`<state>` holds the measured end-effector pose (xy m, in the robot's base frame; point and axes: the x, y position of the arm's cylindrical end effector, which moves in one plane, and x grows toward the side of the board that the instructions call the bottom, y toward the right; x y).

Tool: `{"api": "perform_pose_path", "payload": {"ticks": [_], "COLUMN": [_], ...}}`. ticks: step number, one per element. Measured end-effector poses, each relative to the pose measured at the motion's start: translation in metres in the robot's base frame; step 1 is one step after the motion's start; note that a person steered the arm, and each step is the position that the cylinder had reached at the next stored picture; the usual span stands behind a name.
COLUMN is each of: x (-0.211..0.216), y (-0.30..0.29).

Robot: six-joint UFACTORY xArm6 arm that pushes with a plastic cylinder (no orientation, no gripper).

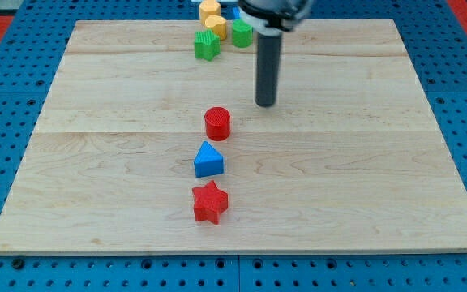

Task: Place the red circle to the left of the yellow heart

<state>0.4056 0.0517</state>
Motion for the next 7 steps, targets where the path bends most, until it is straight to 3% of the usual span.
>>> {"api": "perform_pose_path", "payload": {"ticks": [1,2,4,6,7], "x": [0.067,0.073,0.036,0.023,-0.008], "y": [-0.028,-0.076,-0.086,-0.036,-0.098]}}
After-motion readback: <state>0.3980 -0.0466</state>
